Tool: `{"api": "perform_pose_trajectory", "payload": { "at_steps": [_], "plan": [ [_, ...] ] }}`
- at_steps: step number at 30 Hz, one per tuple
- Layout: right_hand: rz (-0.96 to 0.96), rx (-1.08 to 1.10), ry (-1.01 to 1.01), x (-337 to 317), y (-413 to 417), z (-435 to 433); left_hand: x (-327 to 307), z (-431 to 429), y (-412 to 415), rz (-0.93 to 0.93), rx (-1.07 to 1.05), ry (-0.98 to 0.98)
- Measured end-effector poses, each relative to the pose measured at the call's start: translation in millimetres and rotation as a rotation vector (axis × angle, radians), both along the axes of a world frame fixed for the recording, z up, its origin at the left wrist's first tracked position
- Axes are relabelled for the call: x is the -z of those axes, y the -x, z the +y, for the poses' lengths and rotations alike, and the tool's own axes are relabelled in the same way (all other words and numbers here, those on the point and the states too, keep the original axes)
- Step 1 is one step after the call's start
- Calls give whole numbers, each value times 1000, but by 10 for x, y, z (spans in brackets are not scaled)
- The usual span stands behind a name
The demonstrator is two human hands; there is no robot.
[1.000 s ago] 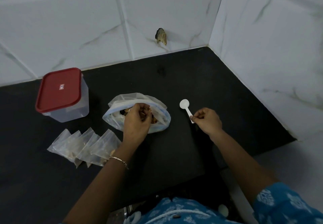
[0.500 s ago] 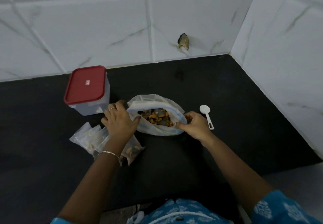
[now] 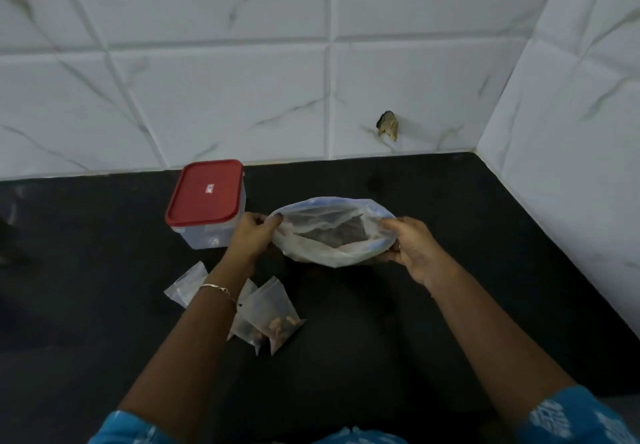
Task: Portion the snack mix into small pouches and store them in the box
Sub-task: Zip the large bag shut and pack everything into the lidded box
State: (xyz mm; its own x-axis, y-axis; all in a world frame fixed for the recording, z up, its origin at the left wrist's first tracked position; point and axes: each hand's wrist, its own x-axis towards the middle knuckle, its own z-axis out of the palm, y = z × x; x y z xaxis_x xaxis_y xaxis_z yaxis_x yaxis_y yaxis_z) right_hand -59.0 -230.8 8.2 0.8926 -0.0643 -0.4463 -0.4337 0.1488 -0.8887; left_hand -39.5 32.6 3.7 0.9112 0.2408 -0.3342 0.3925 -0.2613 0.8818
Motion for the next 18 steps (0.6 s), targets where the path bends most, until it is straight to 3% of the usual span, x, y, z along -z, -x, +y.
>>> {"api": "perform_pose_trajectory", "payload": {
  "at_steps": [3,7,18],
  "plan": [
    [-26,68,-191,-176,-97,-23,-192,5,0,67,-112,480],
    [-69,100,-393,-386,-212,-75,-335,90,-8,80,-92,776],
    [-139,5,-242,-631,-410,-118,-465,139,-103,35,4,928]
  ]
}}
